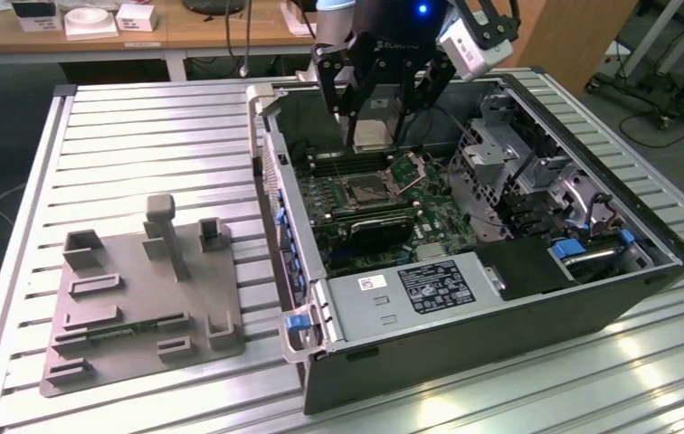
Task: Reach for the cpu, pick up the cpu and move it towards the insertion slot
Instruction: 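Pick up the cpu and move it towards the insertion slot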
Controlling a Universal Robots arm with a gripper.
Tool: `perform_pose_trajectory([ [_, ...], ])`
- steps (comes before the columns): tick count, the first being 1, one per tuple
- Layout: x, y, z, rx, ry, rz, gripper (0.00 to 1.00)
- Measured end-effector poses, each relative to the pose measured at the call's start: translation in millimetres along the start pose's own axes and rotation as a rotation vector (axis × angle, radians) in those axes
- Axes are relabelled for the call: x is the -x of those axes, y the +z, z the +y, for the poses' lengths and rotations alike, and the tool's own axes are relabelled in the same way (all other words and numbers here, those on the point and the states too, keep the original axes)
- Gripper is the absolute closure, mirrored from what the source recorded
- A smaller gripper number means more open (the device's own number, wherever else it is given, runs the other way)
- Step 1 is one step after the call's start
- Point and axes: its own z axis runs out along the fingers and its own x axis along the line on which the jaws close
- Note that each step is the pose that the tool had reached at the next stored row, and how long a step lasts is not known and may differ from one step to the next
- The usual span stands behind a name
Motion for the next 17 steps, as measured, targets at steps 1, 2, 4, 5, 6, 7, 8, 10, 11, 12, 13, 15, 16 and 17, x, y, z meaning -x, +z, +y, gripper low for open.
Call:
perform_pose_trajectory([
  [1,0.0,0.0,0.0,0.0,0.0,0.0,0.46],
  [2,0.0,0.0,0.0,0.0,0.0,0.0,0.46],
  [4,0.3,0.0,0.0,-0.0001,0.0,0.0,0.46],
  [5,0.7,0.0,0.0,0.0,0.0,0.0,0.46],
  [6,1.2,0.0,0.0,0.0,0.0,-0.0001,0.46],
  [7,1.8,0.0,0.1,0.0,0.0,0.0,0.46],
  [8,2.4,0.1,0.1,0.0,0.0,0.0,0.46],
  [10,3.0,0.4,0.0,0.0024,0.0,0.0,0.46],
  [11,3.3,0.7,0.0,0.0058,0.0,0.0001,0.46],
  [12,4.0,1.1,0.1,0.0097,0.0,0.0001,0.46],
  [13,5.2,1.6,0.2,0.0125,0.0,0.0002,0.46],
  [15,9.7,3.0,1.2,0.0142,0.0,0.0002,0.46],
  [16,13.2,3.8,2.2,0.0144,0.0,0.0003,0.46],
  [17,16.7,4.6,3.2,0.0145,0.0,0.0002,0.46],
])
